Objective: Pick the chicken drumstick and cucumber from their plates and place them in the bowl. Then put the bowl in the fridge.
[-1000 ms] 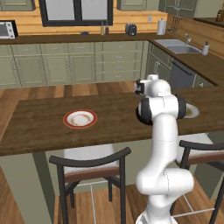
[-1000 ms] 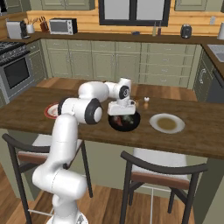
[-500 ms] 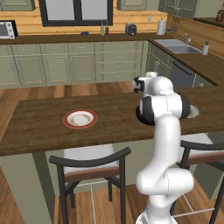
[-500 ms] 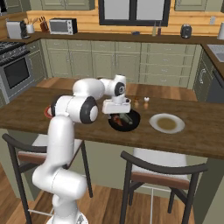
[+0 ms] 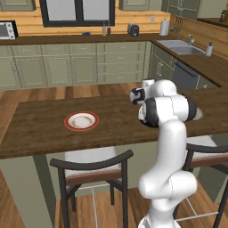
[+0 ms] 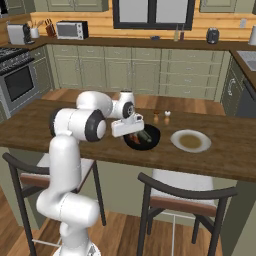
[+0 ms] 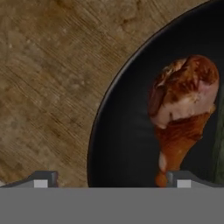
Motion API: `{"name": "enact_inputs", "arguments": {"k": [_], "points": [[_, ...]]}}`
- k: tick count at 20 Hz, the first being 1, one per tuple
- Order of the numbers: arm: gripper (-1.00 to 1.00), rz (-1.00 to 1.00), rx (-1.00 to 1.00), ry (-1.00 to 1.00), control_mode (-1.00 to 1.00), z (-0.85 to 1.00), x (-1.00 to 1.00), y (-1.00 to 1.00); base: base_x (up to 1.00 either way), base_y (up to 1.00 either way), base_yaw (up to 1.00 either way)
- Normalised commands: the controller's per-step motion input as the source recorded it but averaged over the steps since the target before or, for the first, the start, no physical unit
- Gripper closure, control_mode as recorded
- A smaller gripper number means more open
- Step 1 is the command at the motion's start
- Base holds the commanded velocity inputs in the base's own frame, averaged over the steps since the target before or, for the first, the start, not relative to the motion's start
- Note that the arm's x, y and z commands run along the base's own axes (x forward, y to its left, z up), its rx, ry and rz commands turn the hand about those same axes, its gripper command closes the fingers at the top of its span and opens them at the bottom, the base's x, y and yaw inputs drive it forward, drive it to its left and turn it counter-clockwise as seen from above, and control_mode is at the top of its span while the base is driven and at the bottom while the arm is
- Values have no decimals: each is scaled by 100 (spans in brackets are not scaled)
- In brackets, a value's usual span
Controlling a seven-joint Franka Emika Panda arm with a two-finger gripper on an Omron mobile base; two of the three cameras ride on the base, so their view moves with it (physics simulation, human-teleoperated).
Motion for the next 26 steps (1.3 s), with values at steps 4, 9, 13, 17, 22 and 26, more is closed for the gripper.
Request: {"name": "enact_inputs", "arguments": {"k": [4,9,13,17,22,26], "points": [[-100,0,-4,-1,-100,-6,0,-2,0,0,0],[-100,0,-2,0,-100,-22,0,0,0,0,0],[-100,0,0,0,-100,-17,7,-1,0,0,0],[100,0,0,0,-100,-27,-2,0,0,0,0],[100,3,0,-3,-100,-17,4,1,0,0,0],[100,13,0,-8,-100,17,-6,0,0,0,0]]}}
